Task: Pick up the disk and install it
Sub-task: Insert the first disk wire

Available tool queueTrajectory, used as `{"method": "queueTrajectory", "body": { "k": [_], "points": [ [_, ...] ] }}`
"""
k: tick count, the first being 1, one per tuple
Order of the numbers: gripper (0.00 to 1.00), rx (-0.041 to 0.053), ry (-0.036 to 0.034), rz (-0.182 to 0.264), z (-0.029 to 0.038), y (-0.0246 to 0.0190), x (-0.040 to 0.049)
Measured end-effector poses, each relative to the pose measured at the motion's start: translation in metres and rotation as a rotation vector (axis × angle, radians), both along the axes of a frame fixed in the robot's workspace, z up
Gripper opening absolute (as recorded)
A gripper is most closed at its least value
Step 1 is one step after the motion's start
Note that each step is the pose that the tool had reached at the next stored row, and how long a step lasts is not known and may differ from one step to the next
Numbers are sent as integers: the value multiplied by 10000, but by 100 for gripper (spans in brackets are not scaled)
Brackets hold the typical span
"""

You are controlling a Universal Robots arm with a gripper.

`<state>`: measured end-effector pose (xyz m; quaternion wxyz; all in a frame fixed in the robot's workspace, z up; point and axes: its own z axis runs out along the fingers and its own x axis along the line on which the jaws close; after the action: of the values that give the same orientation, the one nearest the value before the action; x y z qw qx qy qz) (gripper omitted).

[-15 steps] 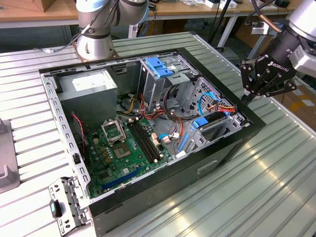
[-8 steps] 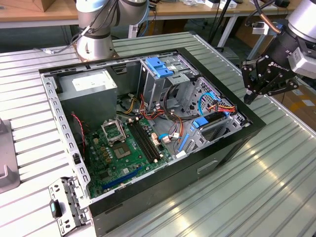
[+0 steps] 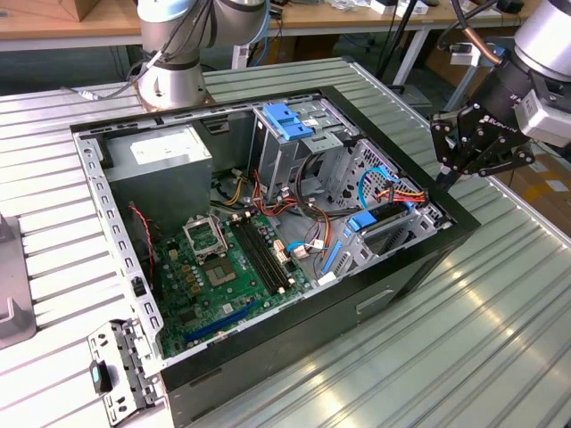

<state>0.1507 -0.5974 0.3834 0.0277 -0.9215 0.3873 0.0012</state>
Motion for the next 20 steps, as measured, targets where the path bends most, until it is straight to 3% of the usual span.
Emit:
{"method": "queueTrajectory", "body": {
  "k": [8,20],
  "points": [
    [10,17,0,234,-58,2,-48],
    [10,23,0,379,-90,29,-67]
  ]
}}
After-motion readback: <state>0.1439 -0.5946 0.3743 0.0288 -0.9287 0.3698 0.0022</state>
